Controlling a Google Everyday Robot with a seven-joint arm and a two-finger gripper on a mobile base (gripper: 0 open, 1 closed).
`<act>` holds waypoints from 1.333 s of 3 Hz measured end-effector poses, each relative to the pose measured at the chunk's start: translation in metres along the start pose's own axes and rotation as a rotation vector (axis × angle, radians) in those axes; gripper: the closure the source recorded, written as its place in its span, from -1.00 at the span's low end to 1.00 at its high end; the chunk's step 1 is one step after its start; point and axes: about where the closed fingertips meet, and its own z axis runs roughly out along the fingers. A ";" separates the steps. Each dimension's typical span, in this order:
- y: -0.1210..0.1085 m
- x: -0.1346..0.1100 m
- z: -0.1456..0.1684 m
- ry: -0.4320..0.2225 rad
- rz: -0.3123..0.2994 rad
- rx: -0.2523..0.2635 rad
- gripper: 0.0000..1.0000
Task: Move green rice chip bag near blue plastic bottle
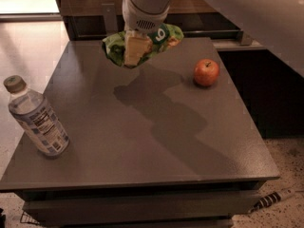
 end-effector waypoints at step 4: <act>0.139 -0.009 0.007 -0.124 -0.265 -0.190 1.00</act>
Offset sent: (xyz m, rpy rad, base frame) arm -0.0904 -0.0110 -0.0715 0.0530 0.0791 0.2477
